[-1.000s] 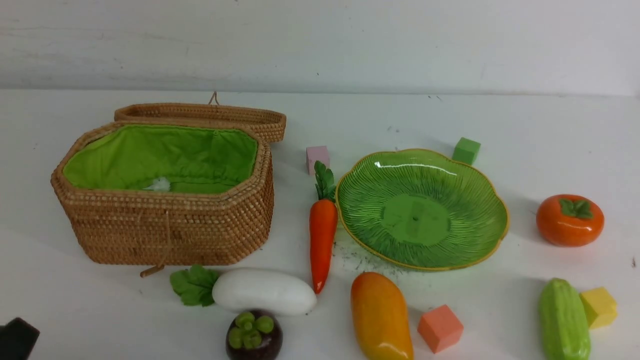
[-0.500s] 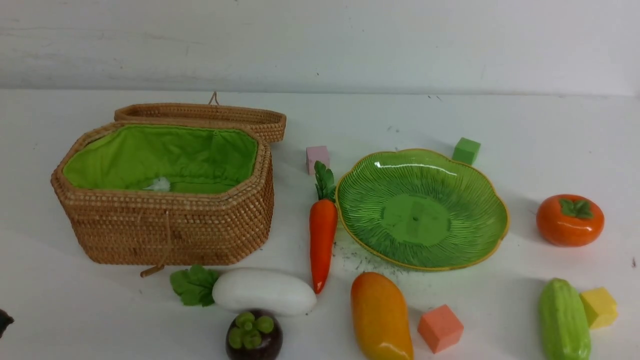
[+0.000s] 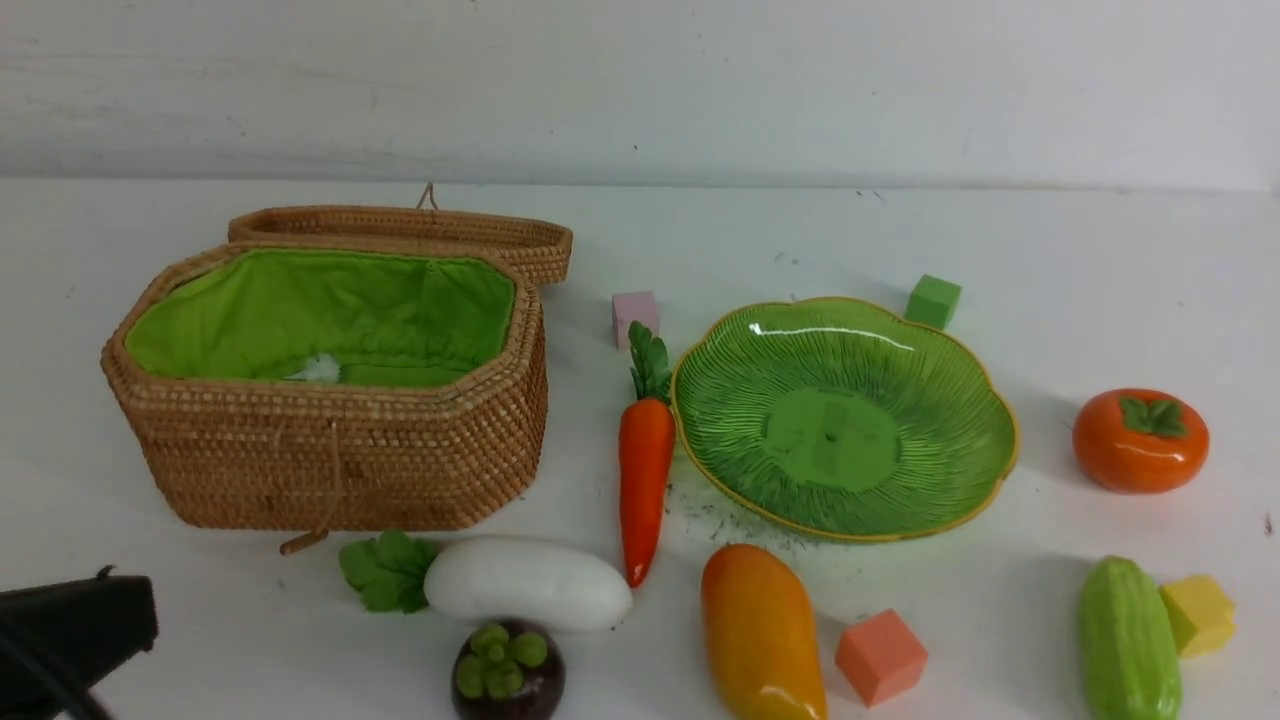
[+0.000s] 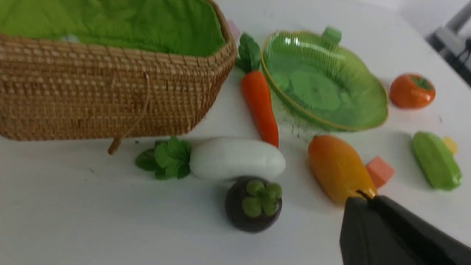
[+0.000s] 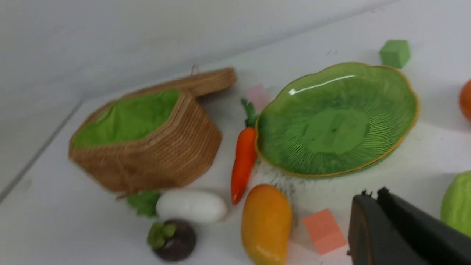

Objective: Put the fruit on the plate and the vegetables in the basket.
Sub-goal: Grab a mangosteen with your left arm and put it on the plate on the right

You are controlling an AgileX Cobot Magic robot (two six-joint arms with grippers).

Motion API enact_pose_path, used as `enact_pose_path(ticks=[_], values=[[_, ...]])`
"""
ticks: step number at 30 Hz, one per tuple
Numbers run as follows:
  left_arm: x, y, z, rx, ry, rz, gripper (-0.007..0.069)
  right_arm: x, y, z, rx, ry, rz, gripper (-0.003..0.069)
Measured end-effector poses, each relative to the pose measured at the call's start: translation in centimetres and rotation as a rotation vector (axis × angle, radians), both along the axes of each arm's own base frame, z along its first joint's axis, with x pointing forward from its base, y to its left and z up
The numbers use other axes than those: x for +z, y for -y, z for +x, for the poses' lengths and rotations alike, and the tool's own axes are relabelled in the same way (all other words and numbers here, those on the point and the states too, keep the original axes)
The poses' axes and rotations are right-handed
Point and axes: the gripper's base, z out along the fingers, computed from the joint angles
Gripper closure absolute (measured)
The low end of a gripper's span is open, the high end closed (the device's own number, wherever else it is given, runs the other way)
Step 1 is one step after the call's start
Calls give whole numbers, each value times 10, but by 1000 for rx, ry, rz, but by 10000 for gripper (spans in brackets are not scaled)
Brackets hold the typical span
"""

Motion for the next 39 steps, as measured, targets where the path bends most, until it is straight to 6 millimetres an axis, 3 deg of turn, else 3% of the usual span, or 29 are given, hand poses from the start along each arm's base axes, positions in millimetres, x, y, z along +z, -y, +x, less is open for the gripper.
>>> enact_pose_path(ticks=[4,8,14,19,22,26,27,30,33,39], values=[[8,5,11,-73,-89,69,638,45,-6,-2,164,-80,-114,646],[14,14,15,-194,-143,128,638,81,-8,-7,306,-24,-206,646],[18,37,22,-410,-230,229,638,99,-11,-18,494,4,-277,646],[-9,65,51,-516,-364,360,616,99,-12,-20,544,6,-302,643],[-30,85,69,-558,-419,417,540,99,-12,-20,549,16,-312,640],[-57,108,94,-548,-434,454,314,99,-12,-20,552,22,-319,636],[-58,109,96,-547,-431,456,302,99,-12,-20,552,22,-319,636],[-75,118,117,-469,-408,463,122,99,-12,-20,552,22,-319,636],[-90,122,132,-407,-403,477,11,99,-12,-20,553,23,-320,634],[-116,126,148,-345,-432,531,-42,99,-12,-20,553,23,-321,627]])
